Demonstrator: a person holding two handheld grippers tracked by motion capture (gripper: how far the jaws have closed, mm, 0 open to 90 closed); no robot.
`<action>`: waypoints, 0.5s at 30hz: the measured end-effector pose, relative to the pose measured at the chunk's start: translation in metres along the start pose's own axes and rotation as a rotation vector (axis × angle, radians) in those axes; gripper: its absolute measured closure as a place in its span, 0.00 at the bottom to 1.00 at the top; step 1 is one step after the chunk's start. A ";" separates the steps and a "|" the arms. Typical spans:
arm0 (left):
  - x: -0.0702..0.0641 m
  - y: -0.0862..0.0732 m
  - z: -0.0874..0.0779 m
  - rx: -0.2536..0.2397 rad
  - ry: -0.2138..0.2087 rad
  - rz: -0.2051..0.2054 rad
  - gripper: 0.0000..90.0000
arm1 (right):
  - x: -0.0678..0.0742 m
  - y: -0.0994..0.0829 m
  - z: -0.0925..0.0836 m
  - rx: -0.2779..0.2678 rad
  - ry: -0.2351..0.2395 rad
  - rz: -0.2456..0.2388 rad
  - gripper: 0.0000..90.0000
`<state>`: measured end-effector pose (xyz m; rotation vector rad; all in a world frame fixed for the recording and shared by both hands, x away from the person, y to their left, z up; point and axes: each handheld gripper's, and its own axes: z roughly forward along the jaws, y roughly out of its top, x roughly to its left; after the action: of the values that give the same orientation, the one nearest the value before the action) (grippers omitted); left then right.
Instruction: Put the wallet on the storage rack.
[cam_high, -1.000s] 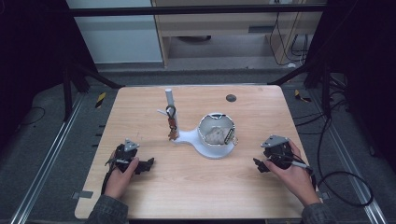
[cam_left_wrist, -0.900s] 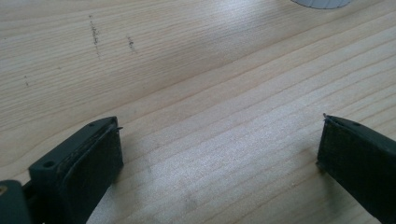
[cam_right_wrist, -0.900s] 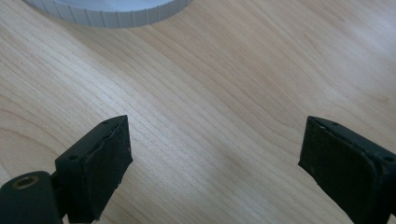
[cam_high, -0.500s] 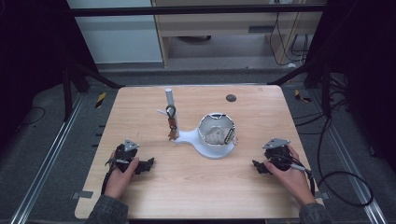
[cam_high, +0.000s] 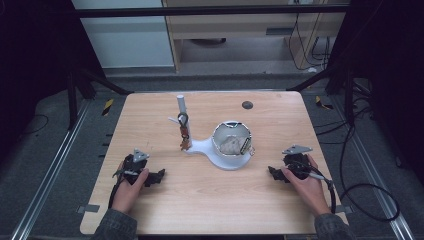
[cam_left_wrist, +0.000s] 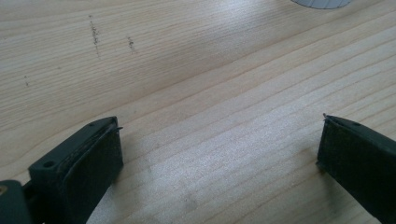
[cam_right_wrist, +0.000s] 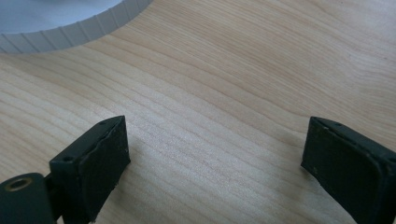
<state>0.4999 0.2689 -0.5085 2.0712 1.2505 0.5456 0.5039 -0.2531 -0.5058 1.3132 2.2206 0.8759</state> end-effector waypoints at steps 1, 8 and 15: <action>0.000 0.000 0.000 -0.001 0.001 0.000 0.00 | 0.000 0.000 0.001 -0.003 0.004 0.013 0.07; 0.000 0.000 0.000 0.000 0.000 0.000 0.00 | 0.001 -0.001 0.006 -0.029 -0.003 0.047 0.05; 0.000 0.000 0.000 0.000 0.000 0.001 0.00 | 0.003 -0.001 0.008 -0.039 -0.014 0.058 0.03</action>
<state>0.5000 0.2690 -0.5085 2.0720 1.2497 0.5462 0.5070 -0.2487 -0.5119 1.3684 2.1540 0.9234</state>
